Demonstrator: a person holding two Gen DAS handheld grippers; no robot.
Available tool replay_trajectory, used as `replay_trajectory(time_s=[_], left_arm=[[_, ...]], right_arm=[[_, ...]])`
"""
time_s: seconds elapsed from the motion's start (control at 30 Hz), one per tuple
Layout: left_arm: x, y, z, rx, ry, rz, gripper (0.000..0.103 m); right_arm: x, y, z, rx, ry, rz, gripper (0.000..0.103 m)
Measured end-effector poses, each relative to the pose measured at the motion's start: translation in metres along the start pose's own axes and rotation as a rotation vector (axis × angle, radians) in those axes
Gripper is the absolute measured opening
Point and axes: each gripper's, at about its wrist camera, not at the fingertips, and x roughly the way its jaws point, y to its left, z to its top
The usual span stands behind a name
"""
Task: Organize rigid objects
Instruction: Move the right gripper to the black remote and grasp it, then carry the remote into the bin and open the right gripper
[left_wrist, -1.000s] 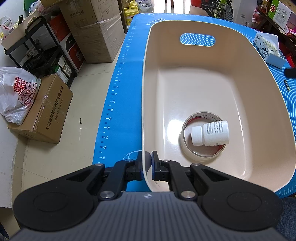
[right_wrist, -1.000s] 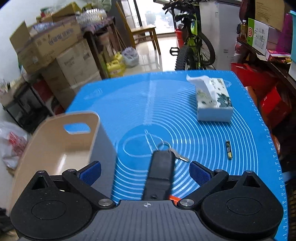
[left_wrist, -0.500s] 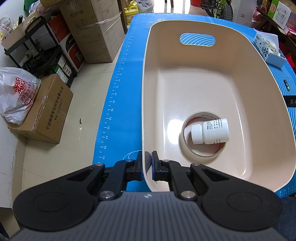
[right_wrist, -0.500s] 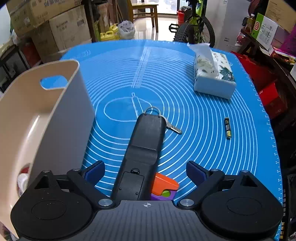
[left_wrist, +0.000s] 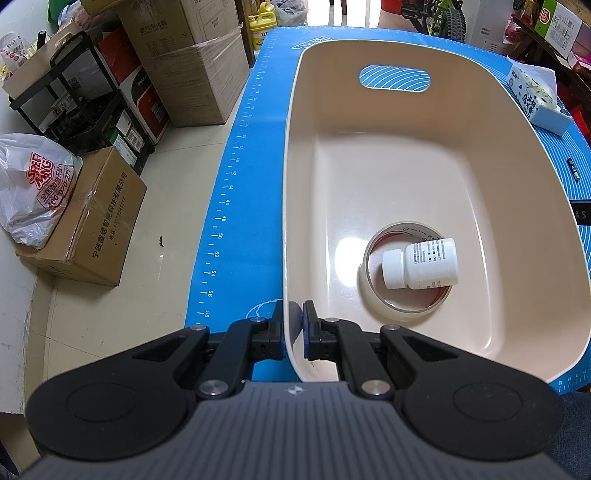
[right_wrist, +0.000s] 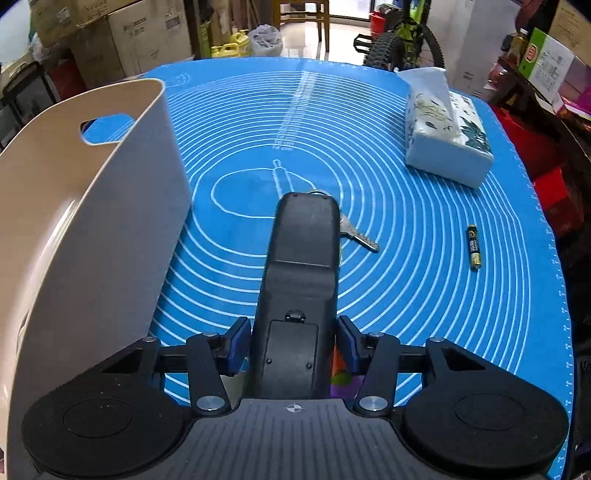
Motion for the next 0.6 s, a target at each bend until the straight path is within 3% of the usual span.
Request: replay_trajectory(time_s=[0.3, 0.6], left_arm=[[0.0, 0.0, 0.0, 0.001, 0.0, 0.0, 0.01], [0.0, 0.0, 0.0, 0.0, 0.0, 0.0, 0.01]], right_arm=[[-0.008, -0.02, 0.003, 0.125, -0.012, 0.032, 0.053], [-0.024, -0.027, 0.008, 0.173, -0.067, 0.036, 0.053]])
